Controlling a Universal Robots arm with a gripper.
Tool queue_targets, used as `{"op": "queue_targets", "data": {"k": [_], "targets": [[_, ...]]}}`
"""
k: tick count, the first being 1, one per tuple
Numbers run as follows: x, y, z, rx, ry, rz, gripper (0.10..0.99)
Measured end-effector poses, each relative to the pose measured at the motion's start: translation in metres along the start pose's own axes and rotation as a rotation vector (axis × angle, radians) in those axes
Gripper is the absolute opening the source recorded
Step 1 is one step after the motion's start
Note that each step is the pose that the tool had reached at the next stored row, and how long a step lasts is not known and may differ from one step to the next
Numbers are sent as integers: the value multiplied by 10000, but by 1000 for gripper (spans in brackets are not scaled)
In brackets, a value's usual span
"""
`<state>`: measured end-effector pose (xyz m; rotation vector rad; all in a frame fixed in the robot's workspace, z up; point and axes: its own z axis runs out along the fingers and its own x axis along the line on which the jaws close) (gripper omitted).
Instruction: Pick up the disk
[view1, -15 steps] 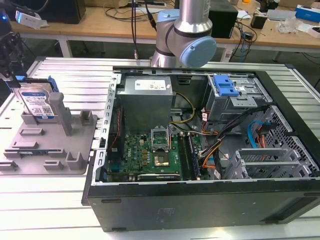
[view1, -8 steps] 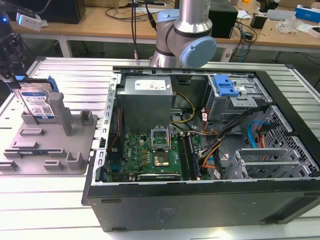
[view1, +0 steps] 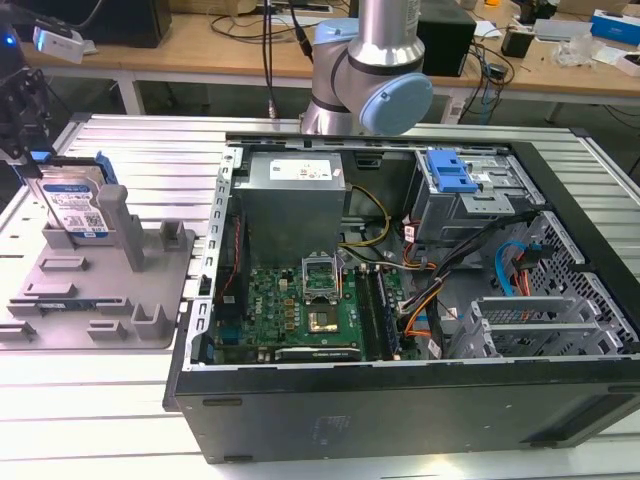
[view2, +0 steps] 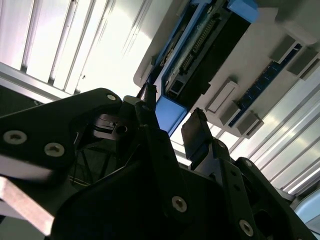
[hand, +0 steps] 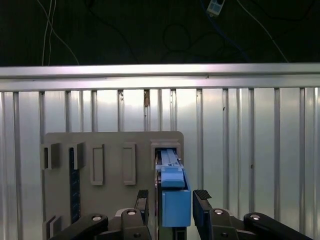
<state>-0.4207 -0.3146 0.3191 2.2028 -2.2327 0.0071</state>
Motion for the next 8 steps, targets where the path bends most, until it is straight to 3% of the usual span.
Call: {"op": "queue_targets", "data": {"k": [8], "targets": [[-8, 0, 20, -23, 6, -5, 482]]}}
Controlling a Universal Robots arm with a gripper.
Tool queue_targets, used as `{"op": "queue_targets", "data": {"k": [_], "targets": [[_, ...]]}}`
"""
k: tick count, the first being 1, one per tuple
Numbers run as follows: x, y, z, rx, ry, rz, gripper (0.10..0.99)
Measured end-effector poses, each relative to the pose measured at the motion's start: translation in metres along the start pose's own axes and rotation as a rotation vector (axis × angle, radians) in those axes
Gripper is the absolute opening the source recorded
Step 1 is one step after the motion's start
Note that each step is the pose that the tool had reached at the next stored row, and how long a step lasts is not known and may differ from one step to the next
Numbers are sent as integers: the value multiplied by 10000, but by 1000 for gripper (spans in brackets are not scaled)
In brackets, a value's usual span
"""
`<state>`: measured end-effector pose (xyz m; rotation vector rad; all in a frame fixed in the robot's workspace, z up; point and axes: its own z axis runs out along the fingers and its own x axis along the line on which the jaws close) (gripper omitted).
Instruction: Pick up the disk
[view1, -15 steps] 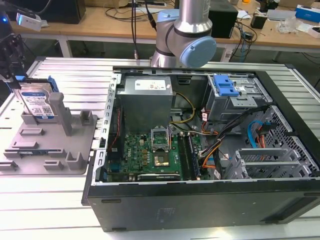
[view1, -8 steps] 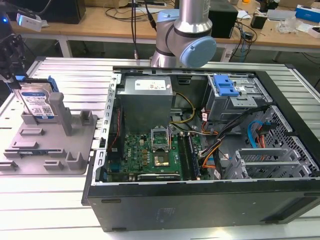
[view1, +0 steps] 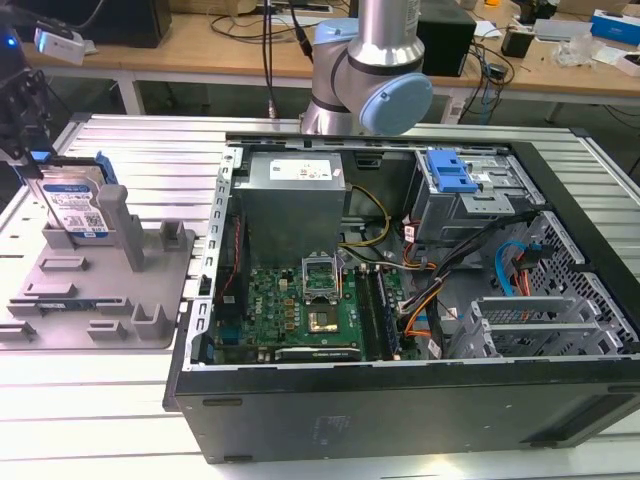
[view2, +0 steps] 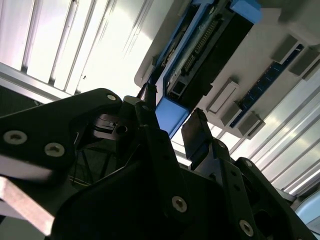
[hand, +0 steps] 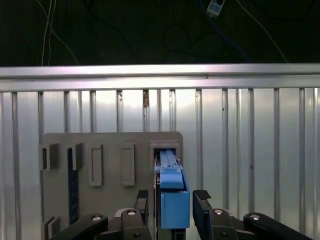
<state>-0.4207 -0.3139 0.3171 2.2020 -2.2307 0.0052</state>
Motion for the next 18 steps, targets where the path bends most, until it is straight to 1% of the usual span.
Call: {"op": "queue_targets", "data": {"k": [8, 18], "targets": [[-2, 0, 22, -6, 2, -1, 482], [-2, -1, 86, -6, 5, -3, 482]]}}
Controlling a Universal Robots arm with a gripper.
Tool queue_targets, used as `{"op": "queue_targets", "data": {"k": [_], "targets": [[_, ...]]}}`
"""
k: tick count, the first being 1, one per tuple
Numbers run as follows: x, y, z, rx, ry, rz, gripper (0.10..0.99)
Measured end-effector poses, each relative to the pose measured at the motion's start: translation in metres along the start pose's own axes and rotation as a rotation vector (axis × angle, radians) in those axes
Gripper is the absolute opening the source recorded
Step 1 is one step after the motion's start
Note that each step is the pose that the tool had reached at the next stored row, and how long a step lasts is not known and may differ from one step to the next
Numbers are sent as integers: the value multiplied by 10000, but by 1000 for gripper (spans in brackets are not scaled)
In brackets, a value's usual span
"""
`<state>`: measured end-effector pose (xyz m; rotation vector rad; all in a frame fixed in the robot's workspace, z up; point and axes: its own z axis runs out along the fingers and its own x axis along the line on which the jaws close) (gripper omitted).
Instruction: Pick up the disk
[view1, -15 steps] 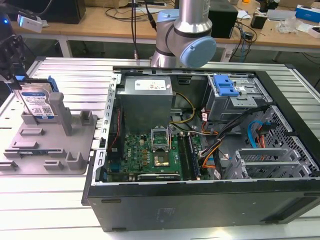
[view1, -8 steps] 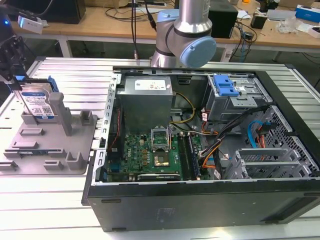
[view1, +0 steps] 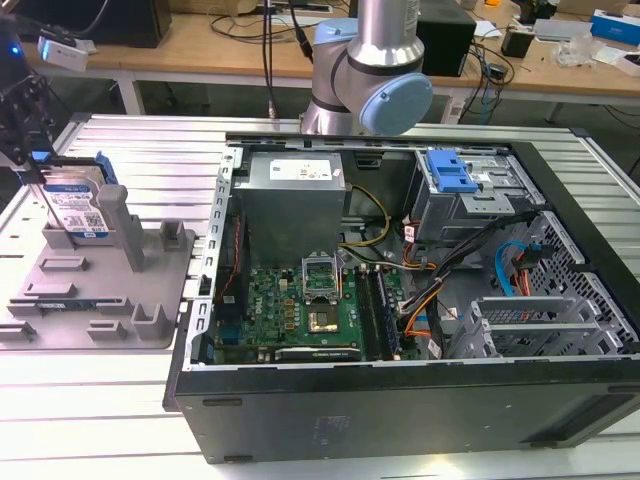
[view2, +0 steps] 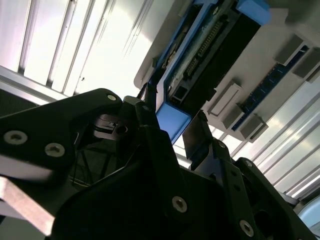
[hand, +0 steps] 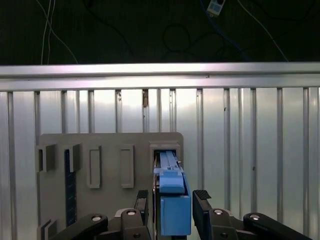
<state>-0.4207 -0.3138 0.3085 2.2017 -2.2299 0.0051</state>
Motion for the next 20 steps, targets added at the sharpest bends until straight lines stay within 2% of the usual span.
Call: {"op": "queue_targets", "data": {"k": [13, 20], "targets": [[0, 0, 68, -1, 1, -2, 482], [0, 0, 73, 0, 1, -2, 482]]}}
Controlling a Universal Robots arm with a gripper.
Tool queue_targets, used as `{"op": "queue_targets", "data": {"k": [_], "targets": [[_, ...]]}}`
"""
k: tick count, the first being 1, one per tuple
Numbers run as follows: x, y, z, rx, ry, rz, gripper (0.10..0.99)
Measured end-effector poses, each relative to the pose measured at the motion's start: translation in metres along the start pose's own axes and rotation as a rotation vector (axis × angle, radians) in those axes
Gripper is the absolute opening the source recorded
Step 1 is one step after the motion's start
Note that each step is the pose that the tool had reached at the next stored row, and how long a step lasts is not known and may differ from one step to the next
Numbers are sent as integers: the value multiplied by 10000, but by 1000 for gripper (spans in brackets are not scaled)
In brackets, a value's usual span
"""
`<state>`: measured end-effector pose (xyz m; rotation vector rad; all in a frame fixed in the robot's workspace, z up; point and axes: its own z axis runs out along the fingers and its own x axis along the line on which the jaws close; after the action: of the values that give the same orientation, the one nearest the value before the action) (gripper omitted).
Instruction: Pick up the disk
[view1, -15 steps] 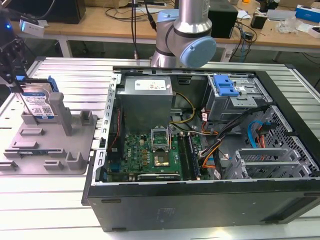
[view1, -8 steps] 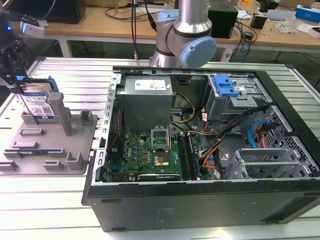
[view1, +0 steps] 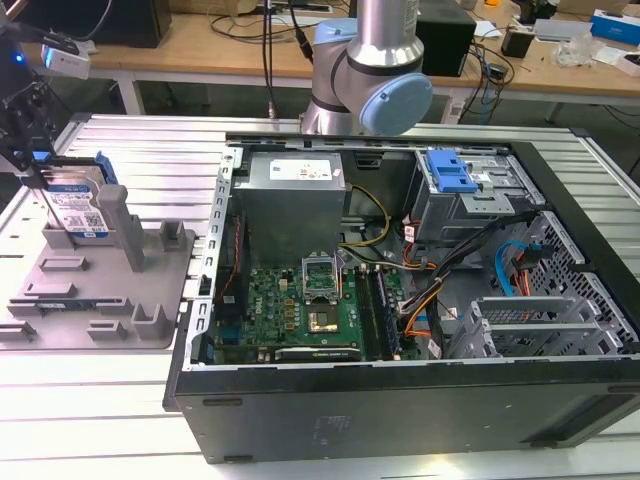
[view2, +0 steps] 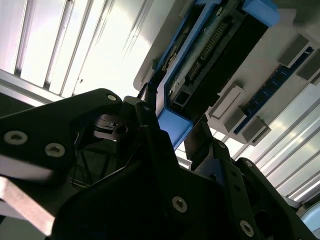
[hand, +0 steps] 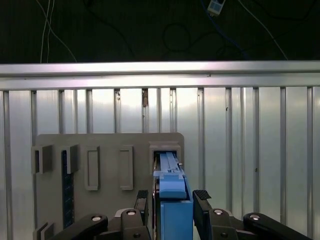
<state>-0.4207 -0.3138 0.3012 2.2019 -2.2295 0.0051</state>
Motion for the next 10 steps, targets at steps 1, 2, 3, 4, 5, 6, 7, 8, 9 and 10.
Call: {"op": "queue_targets", "data": {"k": [1, 2, 3, 4, 5, 6, 7, 8, 9, 10], "targets": [[0, 0, 0, 0, 0, 0, 482], [0, 0, 0, 0, 0, 0, 482], [0, 0, 0, 0, 0, 1, 471], [0, 0, 1, 0, 0, 0, 396], [0, 0, 1, 0, 0, 0, 396], [0, 0, 1, 0, 0, 0, 396], [0, 0, 2, 0, 0, 1, 396], [0, 0, 2, 0, 0, 1, 396], [0, 0, 2, 0, 0, 0, 396], [0, 0, 3, 1, 0, 0, 396]]}}
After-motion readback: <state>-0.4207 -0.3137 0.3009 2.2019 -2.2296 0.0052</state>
